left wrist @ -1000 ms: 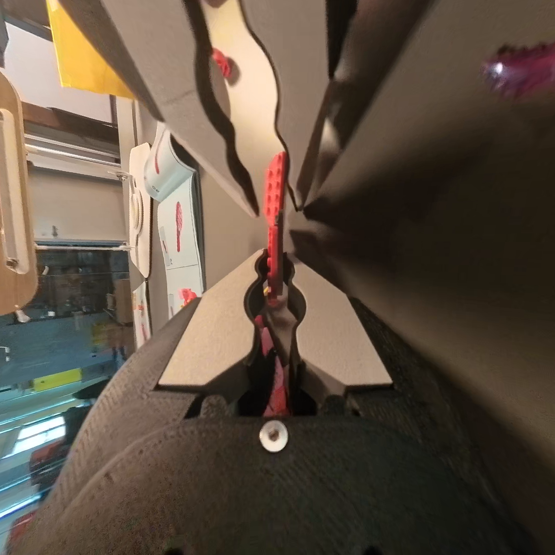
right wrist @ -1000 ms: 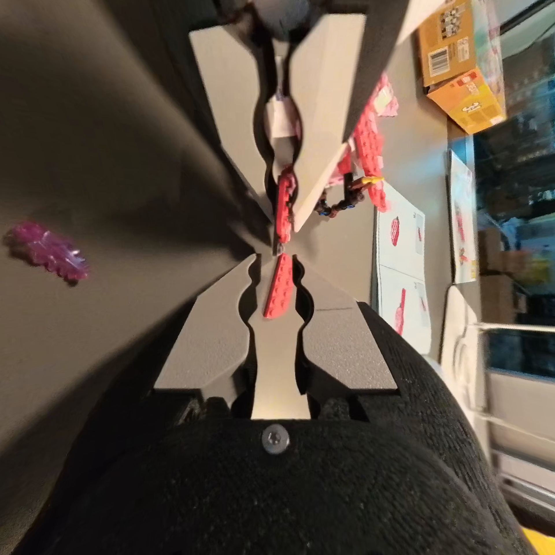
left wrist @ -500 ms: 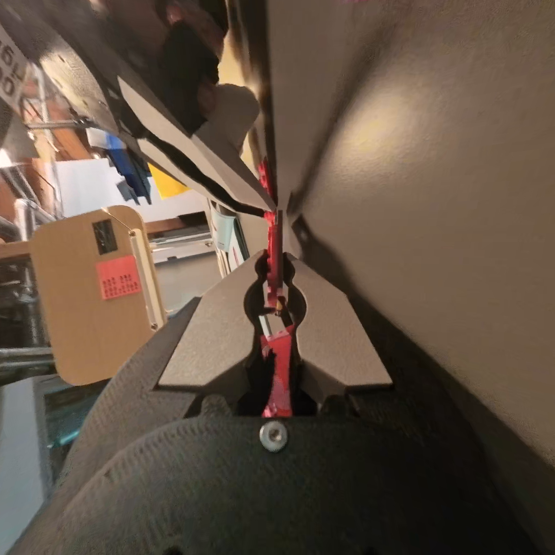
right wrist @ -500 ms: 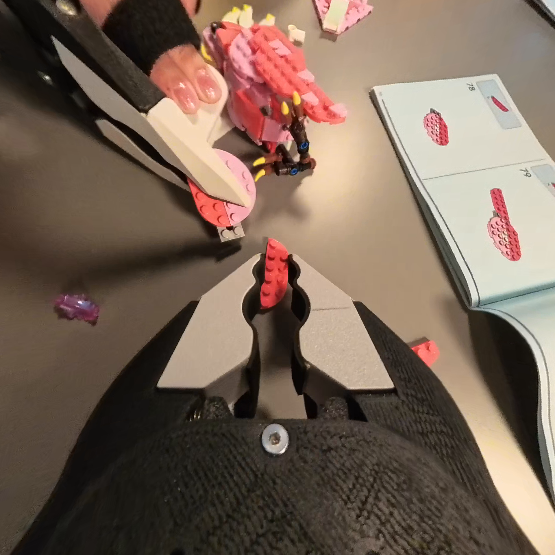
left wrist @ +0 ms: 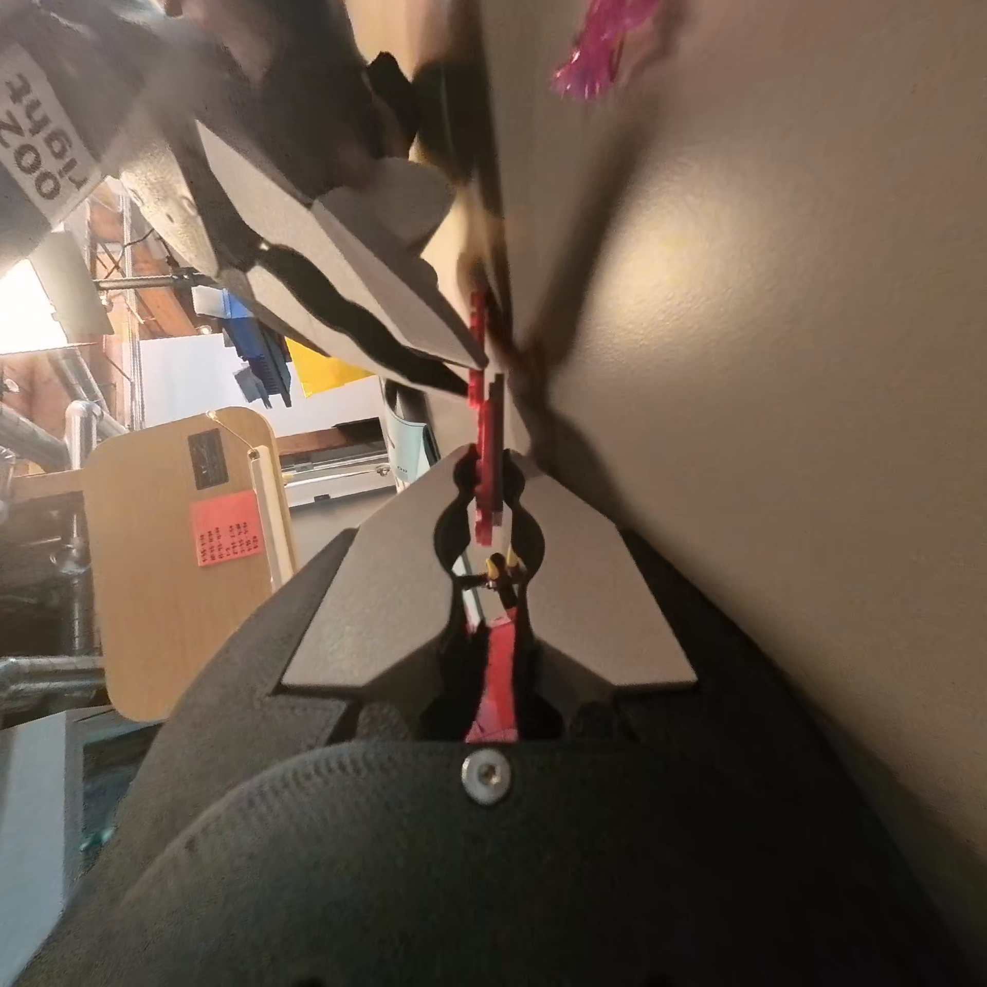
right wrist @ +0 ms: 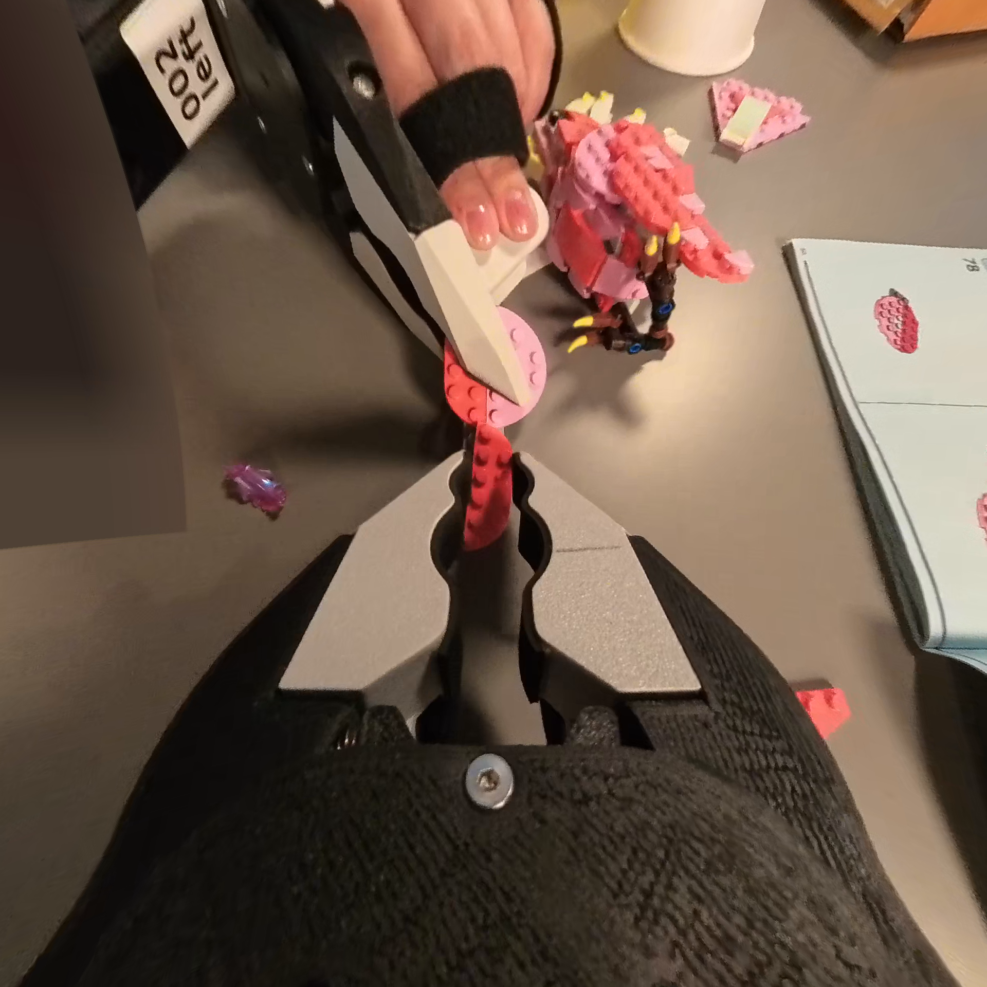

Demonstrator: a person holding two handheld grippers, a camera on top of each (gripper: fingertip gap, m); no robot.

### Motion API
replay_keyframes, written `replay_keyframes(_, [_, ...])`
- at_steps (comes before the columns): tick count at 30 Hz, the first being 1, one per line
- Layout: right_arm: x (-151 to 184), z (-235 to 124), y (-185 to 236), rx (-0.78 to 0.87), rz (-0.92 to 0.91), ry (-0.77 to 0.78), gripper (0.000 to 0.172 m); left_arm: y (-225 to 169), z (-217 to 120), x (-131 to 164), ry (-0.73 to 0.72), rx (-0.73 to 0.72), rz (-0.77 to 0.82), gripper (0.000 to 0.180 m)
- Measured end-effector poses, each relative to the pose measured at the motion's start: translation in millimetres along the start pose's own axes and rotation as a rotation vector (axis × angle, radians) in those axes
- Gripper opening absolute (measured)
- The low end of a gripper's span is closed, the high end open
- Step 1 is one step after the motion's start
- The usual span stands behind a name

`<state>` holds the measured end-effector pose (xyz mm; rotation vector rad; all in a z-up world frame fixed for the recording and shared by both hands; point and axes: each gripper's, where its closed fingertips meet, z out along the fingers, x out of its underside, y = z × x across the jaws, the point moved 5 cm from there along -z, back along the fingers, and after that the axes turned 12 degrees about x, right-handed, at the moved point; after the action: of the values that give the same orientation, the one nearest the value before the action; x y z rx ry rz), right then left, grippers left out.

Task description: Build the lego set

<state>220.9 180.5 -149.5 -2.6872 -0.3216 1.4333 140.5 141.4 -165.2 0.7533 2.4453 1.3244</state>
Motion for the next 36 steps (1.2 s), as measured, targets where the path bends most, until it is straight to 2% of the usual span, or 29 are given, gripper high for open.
replay_keyframes(11, [3,4,4,0.027,-0.063,0.042,0.017,1,2,-1,0.029,0.011,-0.022,0.007])
replay_keyframes(17, [0,6,7,0.096,-0.135,0.046,0.019,3,3,0,0.031,0.04,-0.106,0.007])
replay_keyframes(21, [-2,7,9,0.142,-0.207,0.051,0.019,5,4,1,0.033,0.073,-0.205,0.007])
replay_keyframes(26, [-3,9,7,0.209,-0.279,0.059,0.015,8,4,4,-0.032,0.152,-0.428,0.007])
replay_keyframes(33, [-4,12,5,0.338,-0.414,0.074,0.008,10,4,6,-0.069,0.195,-0.575,0.007])
replay_keyframes(36, [-4,12,6,0.383,-0.493,0.036,0.007,10,4,7,-0.112,0.211,-0.617,0.007])
